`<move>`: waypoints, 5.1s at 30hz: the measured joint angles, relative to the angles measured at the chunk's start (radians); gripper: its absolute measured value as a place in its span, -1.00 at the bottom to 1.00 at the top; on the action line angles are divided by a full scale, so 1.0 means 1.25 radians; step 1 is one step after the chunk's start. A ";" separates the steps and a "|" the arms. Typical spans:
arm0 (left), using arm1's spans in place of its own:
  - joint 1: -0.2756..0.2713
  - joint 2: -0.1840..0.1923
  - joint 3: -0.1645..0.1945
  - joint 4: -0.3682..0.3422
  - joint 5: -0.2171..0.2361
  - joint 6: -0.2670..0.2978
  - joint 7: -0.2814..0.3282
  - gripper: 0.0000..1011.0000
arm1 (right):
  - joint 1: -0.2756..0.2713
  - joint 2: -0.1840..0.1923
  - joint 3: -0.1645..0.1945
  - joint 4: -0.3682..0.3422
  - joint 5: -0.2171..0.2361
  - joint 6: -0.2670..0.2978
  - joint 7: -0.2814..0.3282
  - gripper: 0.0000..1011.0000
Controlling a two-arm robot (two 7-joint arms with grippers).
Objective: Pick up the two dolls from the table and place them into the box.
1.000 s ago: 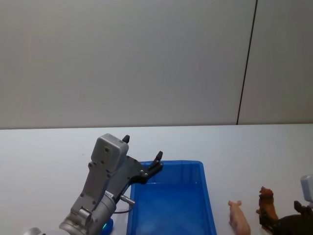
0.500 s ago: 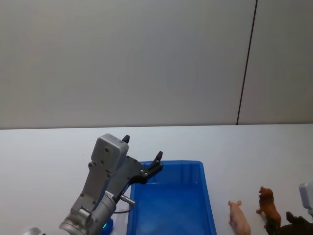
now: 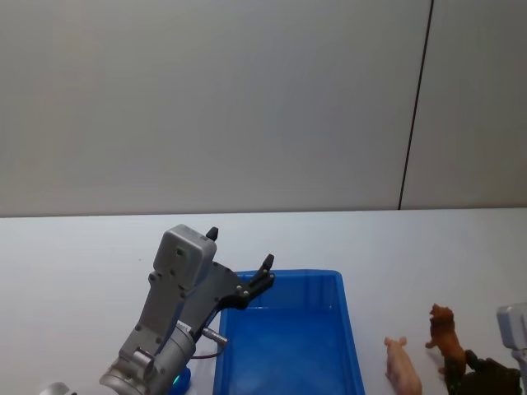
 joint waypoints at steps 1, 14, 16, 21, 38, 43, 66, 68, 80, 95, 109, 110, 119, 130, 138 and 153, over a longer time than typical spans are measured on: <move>0.000 0.000 0.000 0.000 0.000 0.000 0.000 0.98 | 0.001 -0.001 0.000 0.000 -0.002 -0.003 0.001 -0.47; 0.000 0.000 0.000 0.000 0.000 0.000 0.000 0.98 | -0.003 0.000 0.001 -0.054 -0.036 -0.039 0.002 -0.47; 0.000 0.000 0.000 0.000 0.000 0.000 0.000 0.98 | -0.003 0.001 0.002 -0.067 -0.040 -0.044 0.006 -0.47; 0.000 0.000 0.000 0.000 0.000 0.000 0.000 0.98 | -0.002 0.001 0.002 -0.090 -0.042 -0.051 0.023 -0.47; 0.000 0.000 0.000 0.000 0.000 0.000 0.000 0.98 | 0.060 -0.046 -0.028 -0.093 -0.045 -0.040 0.155 -0.47; 0.000 0.000 0.000 0.000 0.000 0.000 0.000 0.98 | 0.085 -0.069 -0.044 -0.072 -0.056 -0.029 0.194 -0.47; 0.000 0.000 0.000 0.000 0.000 0.000 0.000 0.98 | 0.135 -0.104 -0.067 0.010 -0.097 -0.018 0.232 0.51; 0.000 0.000 0.000 0.000 0.000 0.000 0.000 0.98 | 0.132 -0.103 -0.066 0.008 -0.098 -0.018 0.225 0.64; 0.000 0.000 0.000 0.000 0.000 0.000 0.000 0.98 | 0.084 -0.079 -0.051 -0.050 -0.099 -0.010 0.140 0.98; 0.000 0.000 0.000 0.000 0.000 0.000 0.000 0.98 | 0.011 -0.050 -0.034 -0.090 -0.082 0.017 0.062 0.98; 0.000 0.000 0.000 0.000 0.000 0.000 0.000 0.98 | -0.005 -0.055 -0.038 -0.035 -0.090 -0.004 0.059 0.98; 0.000 0.000 0.000 0.000 0.000 0.000 0.000 0.98 | -0.004 -0.057 -0.039 -0.026 -0.091 -0.008 0.061 0.98; 0.000 0.000 0.000 0.000 0.000 0.000 0.000 0.98 | 0.007 -0.070 -0.042 0.024 -0.095 -0.034 0.074 0.64; 0.000 0.000 0.000 0.000 0.000 0.000 0.000 0.98 | 0.020 -0.084 -0.042 0.069 -0.091 -0.052 0.076 -0.05; 0.000 0.000 0.000 0.000 0.000 0.000 0.000 0.98 | 0.022 -0.087 -0.037 0.071 -0.084 -0.059 0.065 -0.29; 0.000 0.000 0.000 0.000 0.000 0.000 0.000 0.98 | 0.027 -0.091 -0.033 -0.005 -0.075 -0.092 0.087 -0.29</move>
